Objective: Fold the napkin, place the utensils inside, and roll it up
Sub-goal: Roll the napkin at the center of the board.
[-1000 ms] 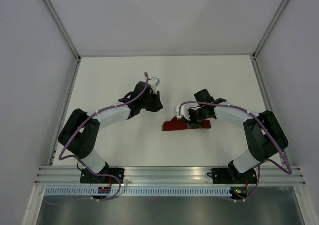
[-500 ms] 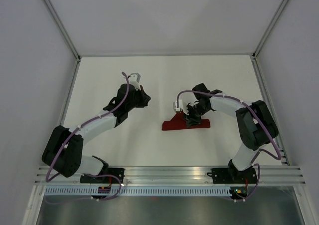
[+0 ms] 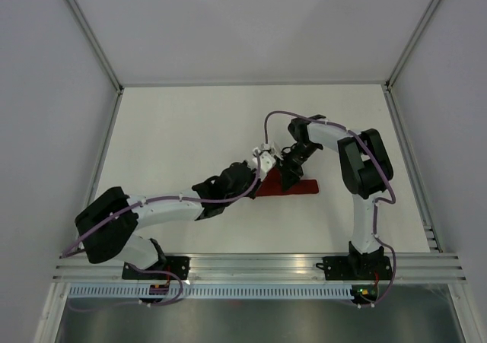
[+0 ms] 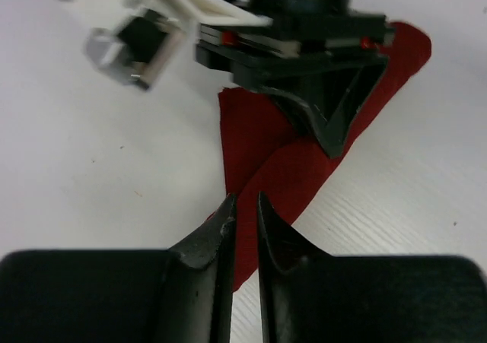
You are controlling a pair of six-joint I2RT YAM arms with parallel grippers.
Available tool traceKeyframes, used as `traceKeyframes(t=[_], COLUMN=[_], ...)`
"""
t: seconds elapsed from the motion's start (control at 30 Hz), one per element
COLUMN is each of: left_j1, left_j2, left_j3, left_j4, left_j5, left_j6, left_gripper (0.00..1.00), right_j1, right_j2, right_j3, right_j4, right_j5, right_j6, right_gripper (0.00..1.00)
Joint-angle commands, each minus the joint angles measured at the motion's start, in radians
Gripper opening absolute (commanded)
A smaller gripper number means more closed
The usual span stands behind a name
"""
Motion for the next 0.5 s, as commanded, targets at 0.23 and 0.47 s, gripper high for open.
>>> traceKeyframes(t=[0.23, 0.47], left_j1=[-0.147, -0.155], left_j2=[0.249, 0.35], left_j3=[0.125, 0.156], left_j4=[-0.004, 0.047], left_j5=[-0.075, -0.078], left_j6=[0.328, 0.428], left_gripper=[0.63, 0.7], right_j1=[-0.034, -0.04], right_j2=[0.256, 0.324], right_j3=[0.151, 0.216], right_j4=[-0.119, -0.162], right_j5=[0.089, 0.097], right_j6=[-0.045, -0.03], right_gripper=[0.12, 0.12])
